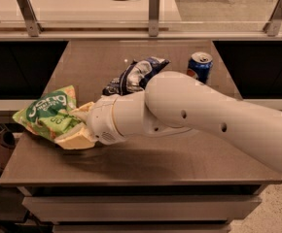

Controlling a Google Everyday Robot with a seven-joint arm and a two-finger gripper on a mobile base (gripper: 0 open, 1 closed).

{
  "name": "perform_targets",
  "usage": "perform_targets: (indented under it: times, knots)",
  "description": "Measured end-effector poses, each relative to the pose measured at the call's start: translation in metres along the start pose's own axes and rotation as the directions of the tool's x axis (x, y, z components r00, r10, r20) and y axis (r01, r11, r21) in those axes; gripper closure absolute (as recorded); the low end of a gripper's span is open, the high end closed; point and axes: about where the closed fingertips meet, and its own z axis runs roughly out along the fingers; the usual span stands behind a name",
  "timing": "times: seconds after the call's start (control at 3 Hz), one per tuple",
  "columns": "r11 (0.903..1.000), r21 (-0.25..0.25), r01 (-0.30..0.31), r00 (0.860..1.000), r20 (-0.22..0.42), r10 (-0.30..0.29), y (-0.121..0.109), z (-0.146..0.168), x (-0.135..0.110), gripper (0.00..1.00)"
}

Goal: Pick green rice chip bag

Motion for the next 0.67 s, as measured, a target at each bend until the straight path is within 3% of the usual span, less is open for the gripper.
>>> perform_targets:
  times: [0.67]
  knots:
    - [0.9993,0.022,0.030,0.999,0.027,-0.031,-0.014,-0.022,-0.022,1.00]
